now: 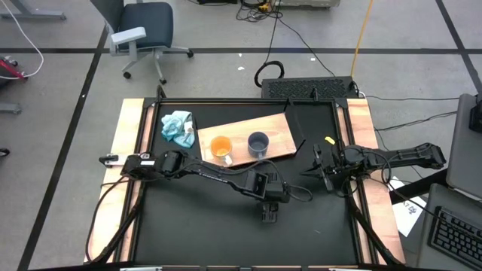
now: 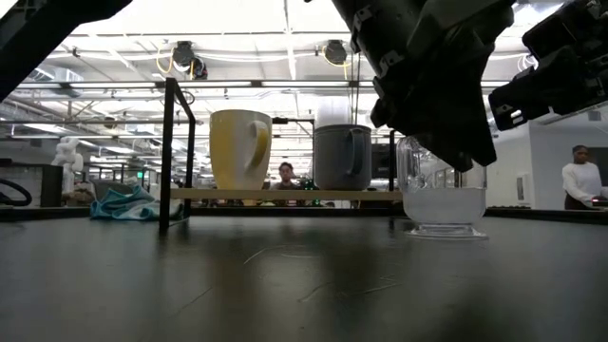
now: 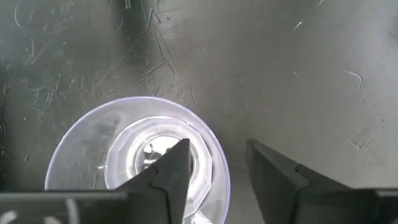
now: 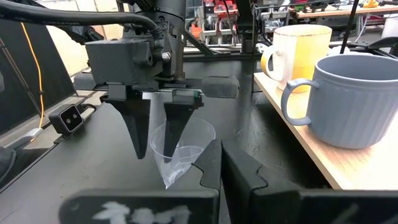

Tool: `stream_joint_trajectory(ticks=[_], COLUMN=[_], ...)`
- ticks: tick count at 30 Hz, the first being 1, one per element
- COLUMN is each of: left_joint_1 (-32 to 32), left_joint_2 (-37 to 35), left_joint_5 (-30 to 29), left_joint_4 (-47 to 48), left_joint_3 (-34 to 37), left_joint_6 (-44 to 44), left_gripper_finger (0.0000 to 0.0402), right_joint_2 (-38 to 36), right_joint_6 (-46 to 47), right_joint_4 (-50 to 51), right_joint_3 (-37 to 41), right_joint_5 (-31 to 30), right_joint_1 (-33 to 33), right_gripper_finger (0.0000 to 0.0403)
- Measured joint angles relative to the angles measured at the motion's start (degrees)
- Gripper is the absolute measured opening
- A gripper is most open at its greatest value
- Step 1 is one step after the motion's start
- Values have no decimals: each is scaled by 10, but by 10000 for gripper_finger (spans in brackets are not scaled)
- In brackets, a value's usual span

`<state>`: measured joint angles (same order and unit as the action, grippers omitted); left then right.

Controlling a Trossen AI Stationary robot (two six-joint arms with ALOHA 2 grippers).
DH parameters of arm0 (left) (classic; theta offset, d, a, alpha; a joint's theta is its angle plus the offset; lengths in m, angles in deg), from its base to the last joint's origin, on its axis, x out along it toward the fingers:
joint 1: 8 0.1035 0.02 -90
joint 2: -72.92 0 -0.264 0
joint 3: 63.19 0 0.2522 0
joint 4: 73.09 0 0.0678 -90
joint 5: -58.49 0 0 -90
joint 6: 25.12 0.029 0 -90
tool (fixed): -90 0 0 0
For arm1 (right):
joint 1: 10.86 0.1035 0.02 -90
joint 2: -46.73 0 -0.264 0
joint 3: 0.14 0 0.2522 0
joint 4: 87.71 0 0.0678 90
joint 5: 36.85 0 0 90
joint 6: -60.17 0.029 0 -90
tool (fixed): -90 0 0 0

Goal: Stack small to large cups/mugs on shelf
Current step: Put the transparent mug on the shelf

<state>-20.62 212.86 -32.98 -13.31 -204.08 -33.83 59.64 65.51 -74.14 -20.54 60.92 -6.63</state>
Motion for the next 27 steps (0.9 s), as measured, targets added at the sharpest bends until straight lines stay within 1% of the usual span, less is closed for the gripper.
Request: stream_joint_trajectory(ticks=[5,10,16,20,23,25,27], left_joint_1=[0,-1,0,-1,-4,-10,-13], left_joint_2=[-9,-31,-79,-115,-139,-155,-166], left_joint_5=[0,-14,-16,-15,-25,-39,-45], left_joint_4=[-5,6,49,113,165,186,206], left_joint_3=[0,0,0,0,0,0,0], left_joint_6=[0,7,11,15,22,22,20], left_gripper_finger=[201,230,239,239,225,197,156], right_joint_2=[0,0,0,0,0,0,0], right_joint_6=[0,2,3,1,1,1,2], right_joint_4=[0,0,1,0,0,0,0], right_joint_3=[0,0,0,0,0,0,0], right_joint_5=[0,0,0,0,0,0,0], right_joint_1=[0,0,0,0,0,0,0], right_gripper_finger=[0,0,0,0,0,0,0])
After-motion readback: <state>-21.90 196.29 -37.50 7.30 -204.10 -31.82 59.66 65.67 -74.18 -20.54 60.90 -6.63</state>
